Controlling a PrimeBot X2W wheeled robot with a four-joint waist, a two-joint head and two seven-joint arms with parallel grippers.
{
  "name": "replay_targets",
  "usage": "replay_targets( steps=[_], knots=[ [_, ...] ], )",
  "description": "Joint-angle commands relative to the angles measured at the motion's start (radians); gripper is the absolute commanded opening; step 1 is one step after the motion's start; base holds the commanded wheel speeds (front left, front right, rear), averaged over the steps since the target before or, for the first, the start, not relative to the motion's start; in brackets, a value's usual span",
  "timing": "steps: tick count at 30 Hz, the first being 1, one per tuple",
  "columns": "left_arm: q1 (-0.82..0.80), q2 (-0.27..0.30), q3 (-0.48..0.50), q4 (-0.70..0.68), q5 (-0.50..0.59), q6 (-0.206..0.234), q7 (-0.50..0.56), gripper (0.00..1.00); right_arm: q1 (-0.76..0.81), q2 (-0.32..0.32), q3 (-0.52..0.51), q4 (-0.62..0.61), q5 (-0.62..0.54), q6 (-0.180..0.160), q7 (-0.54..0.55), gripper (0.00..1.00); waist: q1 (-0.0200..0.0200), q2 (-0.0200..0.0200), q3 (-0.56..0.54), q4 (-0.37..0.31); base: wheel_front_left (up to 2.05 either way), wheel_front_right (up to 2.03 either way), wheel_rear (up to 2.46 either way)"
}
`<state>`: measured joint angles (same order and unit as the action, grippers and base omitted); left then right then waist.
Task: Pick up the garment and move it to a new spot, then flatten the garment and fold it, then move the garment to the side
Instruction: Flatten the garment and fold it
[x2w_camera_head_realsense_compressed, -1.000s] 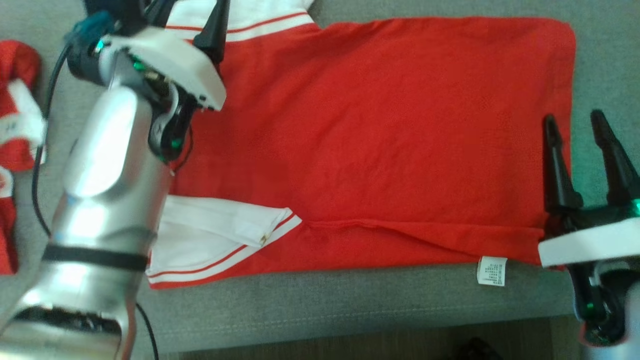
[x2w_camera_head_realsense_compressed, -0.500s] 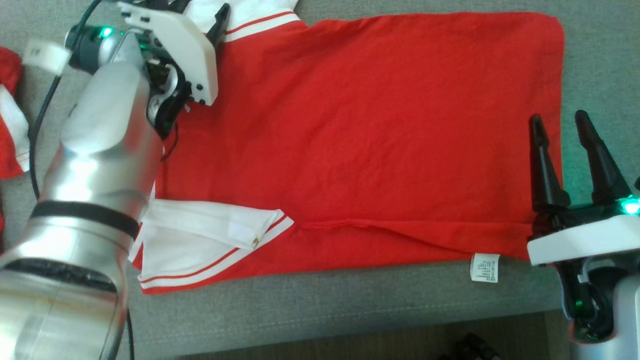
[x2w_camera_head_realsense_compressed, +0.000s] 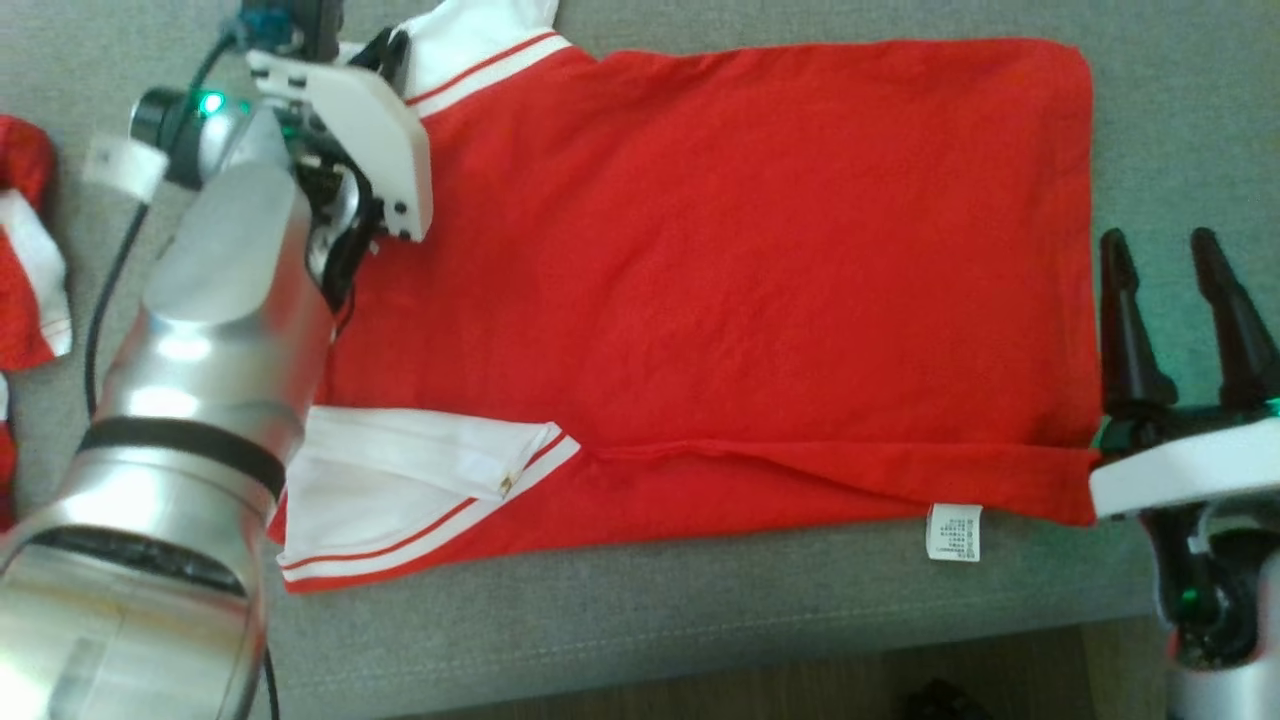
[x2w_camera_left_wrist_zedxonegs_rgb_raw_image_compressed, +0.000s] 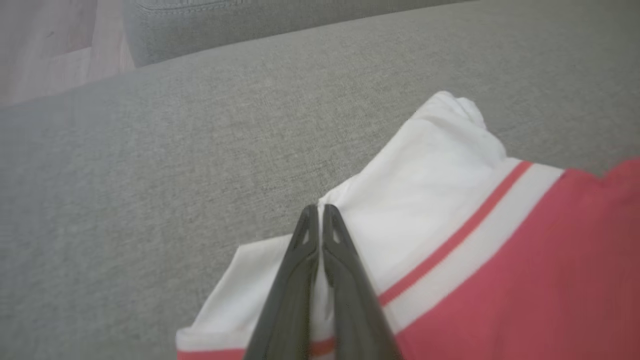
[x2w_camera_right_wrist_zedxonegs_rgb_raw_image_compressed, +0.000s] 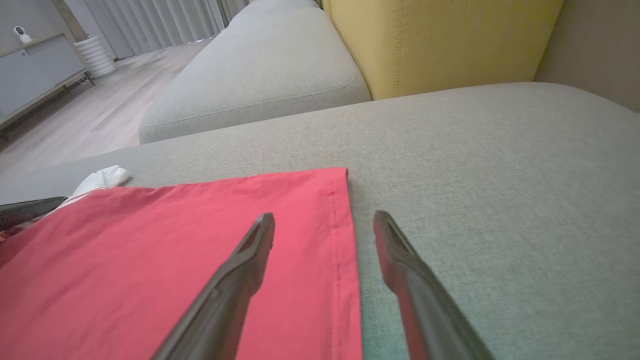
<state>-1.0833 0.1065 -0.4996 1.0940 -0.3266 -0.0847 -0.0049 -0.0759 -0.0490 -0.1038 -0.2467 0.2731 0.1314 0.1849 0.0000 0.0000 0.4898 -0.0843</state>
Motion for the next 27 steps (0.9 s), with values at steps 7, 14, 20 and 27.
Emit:
replay_targets(
  steps=[7, 14, 20, 27],
  knots=[
    [0.038, 0.016, 0.024, -0.023, -0.008, 0.027, -0.129, 0.0, -0.163, -0.103, -0.033, 0.085, 0.035, -0.001, 0.032, 1.0, 0.0, 0.0, -0.041, 0.019, 0.0, 0.0, 0.0],
    [0.03, -0.004, 0.012, -0.072, -0.007, 0.027, -0.211, 0.0, -0.357, -0.188, -0.024, 0.306, 0.087, -0.001, 0.076, 1.0, 0.0, 0.0, -0.022, 0.05, 0.0, 0.0, 0.0],
    [0.021, -0.014, 0.003, -0.127, -0.001, 0.027, -0.247, 0.0, -0.513, -0.237, 0.052, 0.561, 0.111, -0.001, 0.119, 1.0, 0.0, 0.0, 0.015, 0.079, 0.0, 0.0, 0.0],
    [0.032, -0.009, 0.006, -0.17, 0.002, 0.031, -0.256, 0.0, -0.559, -0.261, 0.122, 0.694, 0.145, -0.001, 0.106, 1.0, 0.0, 0.0, 0.023, 0.089, 0.0, 0.0, 0.0]
  ],
)
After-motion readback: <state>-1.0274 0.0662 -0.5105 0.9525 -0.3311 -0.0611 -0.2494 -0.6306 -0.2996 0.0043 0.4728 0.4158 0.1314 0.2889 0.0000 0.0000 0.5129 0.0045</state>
